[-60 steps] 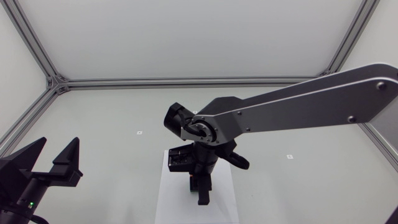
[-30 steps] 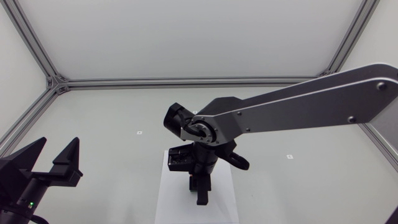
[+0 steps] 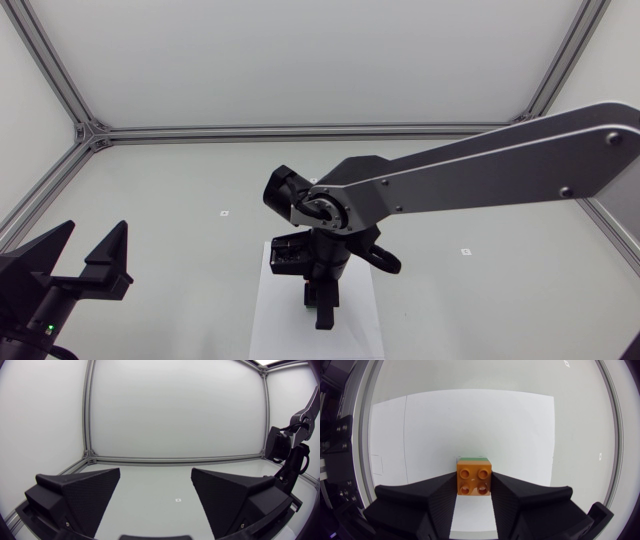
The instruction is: Pick up the orange 2x2 brick with the right arm and stack it on top of the green 2x2 brick in the center
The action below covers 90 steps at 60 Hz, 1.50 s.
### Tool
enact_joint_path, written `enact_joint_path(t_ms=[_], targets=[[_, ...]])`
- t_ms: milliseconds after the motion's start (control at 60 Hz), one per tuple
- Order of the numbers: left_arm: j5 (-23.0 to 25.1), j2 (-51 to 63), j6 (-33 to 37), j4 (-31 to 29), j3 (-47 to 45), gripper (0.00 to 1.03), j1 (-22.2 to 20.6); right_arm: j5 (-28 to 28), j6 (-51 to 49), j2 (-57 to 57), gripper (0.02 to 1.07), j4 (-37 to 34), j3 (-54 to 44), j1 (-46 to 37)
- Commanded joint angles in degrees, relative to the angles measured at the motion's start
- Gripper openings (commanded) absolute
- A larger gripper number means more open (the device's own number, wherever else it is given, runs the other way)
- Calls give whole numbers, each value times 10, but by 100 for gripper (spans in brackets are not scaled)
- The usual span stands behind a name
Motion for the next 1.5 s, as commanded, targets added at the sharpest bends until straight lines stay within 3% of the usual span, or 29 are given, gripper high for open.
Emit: enact_joint_path(t_ms=[0,67,133,233,467,533,683,750,800,1167,1483], targets=[[2,-3,3,-6,-23,99,0,1,5,12,42,-10,-14,6],[2,-3,3,-6,-23,99,0,0,6,11,52,-11,-14,7],[2,-3,3,-6,-23,99,0,0,7,11,54,-11,-13,7],[2,-3,3,-6,-23,99,0,1,7,11,66,-11,-14,8],[2,-3,3,-6,-23,99,0,1,9,2,68,-14,-8,7],[2,-3,3,-6,-23,99,0,1,9,0,76,-17,-6,6],[2,-3,3,-6,-23,99,0,1,9,-8,84,-22,-2,7],[2,-3,3,-6,-23,99,0,2,9,-11,92,-22,-2,7],[2,-3,4,-6,-23,99,0,2,8,-13,103,-23,-1,6],[2,-3,3,-6,-23,99,0,1,8,-74,103,-51,-7,-6],[2,-3,3,-6,-23,99,0,-2,47,-238,103,-92,-22,-51]])
